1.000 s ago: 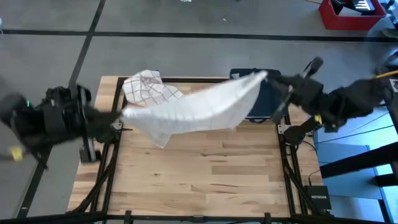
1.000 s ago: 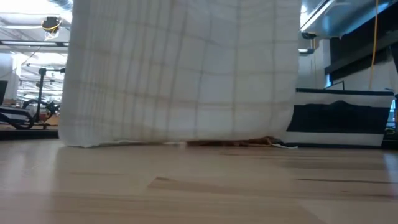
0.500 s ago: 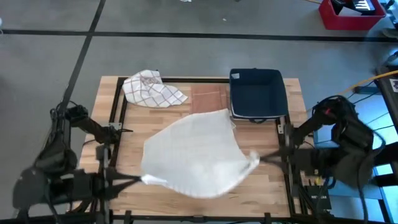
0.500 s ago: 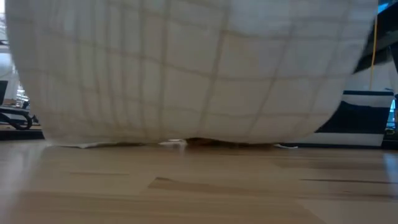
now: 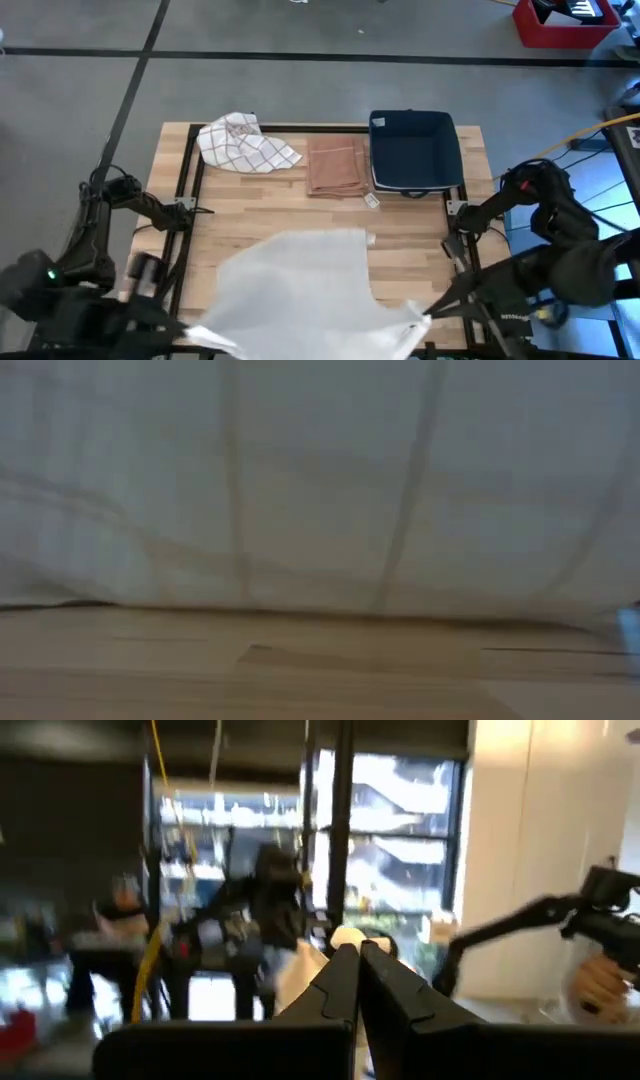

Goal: Fold towel
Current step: Fold the bottom white towel

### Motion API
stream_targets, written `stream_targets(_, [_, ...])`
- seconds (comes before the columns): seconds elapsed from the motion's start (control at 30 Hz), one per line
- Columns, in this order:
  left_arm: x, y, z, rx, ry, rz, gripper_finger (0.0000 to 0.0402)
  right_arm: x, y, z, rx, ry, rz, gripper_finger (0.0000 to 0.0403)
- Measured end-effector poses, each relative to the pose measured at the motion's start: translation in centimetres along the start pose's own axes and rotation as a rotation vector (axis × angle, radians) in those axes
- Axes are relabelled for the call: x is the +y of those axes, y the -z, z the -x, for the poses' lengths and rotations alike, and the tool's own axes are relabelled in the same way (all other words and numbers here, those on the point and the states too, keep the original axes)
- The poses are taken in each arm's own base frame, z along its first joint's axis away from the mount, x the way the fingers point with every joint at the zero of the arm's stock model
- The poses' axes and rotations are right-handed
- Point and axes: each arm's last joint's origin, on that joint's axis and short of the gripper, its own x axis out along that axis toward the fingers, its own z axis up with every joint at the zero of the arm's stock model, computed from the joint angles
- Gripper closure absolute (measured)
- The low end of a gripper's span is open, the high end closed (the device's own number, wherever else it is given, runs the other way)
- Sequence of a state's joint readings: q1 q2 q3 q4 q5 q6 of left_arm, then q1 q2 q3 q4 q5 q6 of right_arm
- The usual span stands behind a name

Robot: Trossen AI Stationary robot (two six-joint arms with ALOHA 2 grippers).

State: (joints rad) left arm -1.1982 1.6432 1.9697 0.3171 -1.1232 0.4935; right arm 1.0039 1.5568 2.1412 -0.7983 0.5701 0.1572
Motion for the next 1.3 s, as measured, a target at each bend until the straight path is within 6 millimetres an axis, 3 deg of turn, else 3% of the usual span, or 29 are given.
stream_targets(0.1, [0.7, -1.5, 0.6, -0.061, -0.031, -0.065, 0.0401, -0.5, -1.2, 0.8, -0.058, 0.022, 0.031, 0.0402])
stream_targets(0.2, [1.0, -1.7, 0.7, -0.035, -0.083, -0.115, 0.0401, -1.1, -1.5, 1.4, -0.058, 0.113, 0.074, 0.0402])
stream_targets(0.33, [1.6, -1.0, 0.0, 0.094, -0.232, -0.176, 0.0401, -2.3, -0.3, 1.7, 0.046, 0.374, 0.163, 0.0402])
stream_targets(0.5, [3.7, -0.2, -2.5, 0.204, -0.416, -0.278, 0.0401, -6.2, 0.9, 2.6, 0.159, 0.684, 0.196, 0.0402])
stream_targets(0.67, [8.3, -0.6, -5.4, 0.259, -0.589, -0.413, 0.0401, -11.0, 1.0, 3.3, 0.241, 0.893, 0.194, 0.0402])
stream_targets(0.8, [12.9, -1.8, -6.7, 0.296, -0.723, -0.511, 0.0401, -14.8, 0.3, 4.1, 0.288, 1.049, 0.22, 0.0402])
stream_targets(0.93, [18.0, -4.5, -5.9, 0.251, -0.824, -0.514, 0.0402, -18.3, -0.9, 5.1, 0.303, 1.203, 0.256, 0.0402])
stream_targets(1.07, [21.9, -7.1, -4.2, 0.136, -0.863, -0.533, 0.0402, -21.7, -3.4, 5.7, 0.236, 1.29, 0.338, 0.0402])
stream_targets(1.2, [24.5, -9.5, -1.9, -0.037, -0.843, -0.545, 0.0402, -23.9, -6.9, 7.1, 0.019, 1.366, 0.497, 0.0402])
stream_targets(1.3, [25.2, -11.2, -0.1, -0.235, -0.753, -0.543, 0.0402, -23.9, -9.1, 8.5, -0.172, 1.417, 0.641, 0.0402])
